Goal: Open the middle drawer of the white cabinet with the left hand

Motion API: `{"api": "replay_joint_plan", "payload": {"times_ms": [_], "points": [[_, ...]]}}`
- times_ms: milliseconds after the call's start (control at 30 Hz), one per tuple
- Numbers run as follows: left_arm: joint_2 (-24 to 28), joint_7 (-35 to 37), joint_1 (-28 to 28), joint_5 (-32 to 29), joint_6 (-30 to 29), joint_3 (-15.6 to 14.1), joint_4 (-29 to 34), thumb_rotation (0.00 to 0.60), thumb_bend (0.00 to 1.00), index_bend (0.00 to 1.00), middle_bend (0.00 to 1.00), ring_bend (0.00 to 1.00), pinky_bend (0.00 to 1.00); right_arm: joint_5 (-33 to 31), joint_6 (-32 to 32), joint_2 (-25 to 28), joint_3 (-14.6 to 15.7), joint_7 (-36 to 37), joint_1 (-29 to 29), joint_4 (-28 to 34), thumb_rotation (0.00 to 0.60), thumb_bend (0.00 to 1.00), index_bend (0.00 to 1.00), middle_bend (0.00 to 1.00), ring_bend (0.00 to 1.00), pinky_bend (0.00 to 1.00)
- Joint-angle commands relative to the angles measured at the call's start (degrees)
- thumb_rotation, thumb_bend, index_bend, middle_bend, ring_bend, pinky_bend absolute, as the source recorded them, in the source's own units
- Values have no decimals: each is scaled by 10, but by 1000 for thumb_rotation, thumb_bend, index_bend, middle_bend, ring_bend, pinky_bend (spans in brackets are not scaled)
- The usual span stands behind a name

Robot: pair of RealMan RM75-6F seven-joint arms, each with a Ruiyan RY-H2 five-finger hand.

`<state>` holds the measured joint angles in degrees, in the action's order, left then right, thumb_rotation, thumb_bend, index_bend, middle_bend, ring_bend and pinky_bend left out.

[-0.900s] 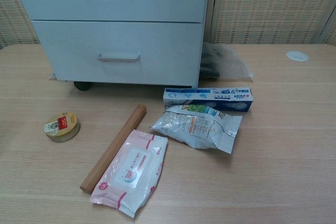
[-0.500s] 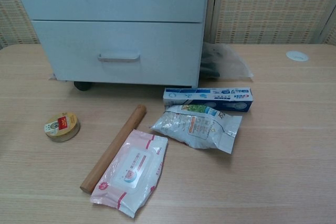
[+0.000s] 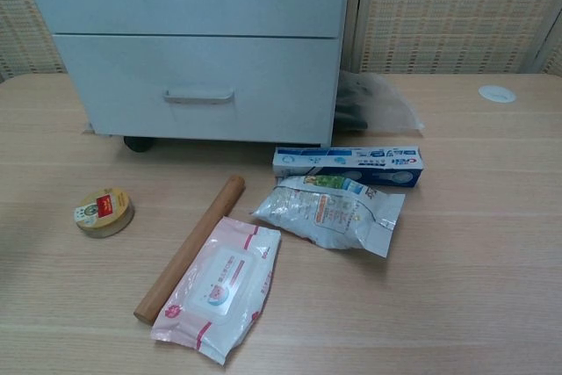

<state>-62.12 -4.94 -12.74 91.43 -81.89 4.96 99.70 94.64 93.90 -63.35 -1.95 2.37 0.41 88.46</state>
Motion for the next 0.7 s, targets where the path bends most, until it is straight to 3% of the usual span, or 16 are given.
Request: {"api": "replay_joint_plan", "payload": {"times_ms": [33, 200, 367, 567, 700], "points": [[6, 49, -36, 32, 16, 15, -12, 600, 314, 85, 187, 235, 437, 7, -12, -2, 6, -3, 5, -3, 600, 202, 201, 263, 152, 125], [2, 105, -83, 66, 37, 29, -27, 600, 314, 119, 443, 489, 773, 11, -20, -4, 10, -9, 9, -1, 600, 202, 201, 263, 158, 148], [1, 141, -132, 84, 68, 41, -35, 600, 318, 138, 735, 742, 960, 7, -29, -4, 12, -13, 12, 2, 600, 202, 201, 263, 158, 148], [6, 141, -181, 87, 112, 51, -32, 600, 449, 182, 926, 943, 1000, 3, -38, -6, 12, -17, 15, 5, 600, 202, 201, 263, 158, 148], [9, 135, -206, 69, 148, 56, -22, 600, 568, 187, 959, 983, 1000, -1, -45, -9, 12, -15, 18, 2, 600, 202, 201, 263, 158, 148]]}}
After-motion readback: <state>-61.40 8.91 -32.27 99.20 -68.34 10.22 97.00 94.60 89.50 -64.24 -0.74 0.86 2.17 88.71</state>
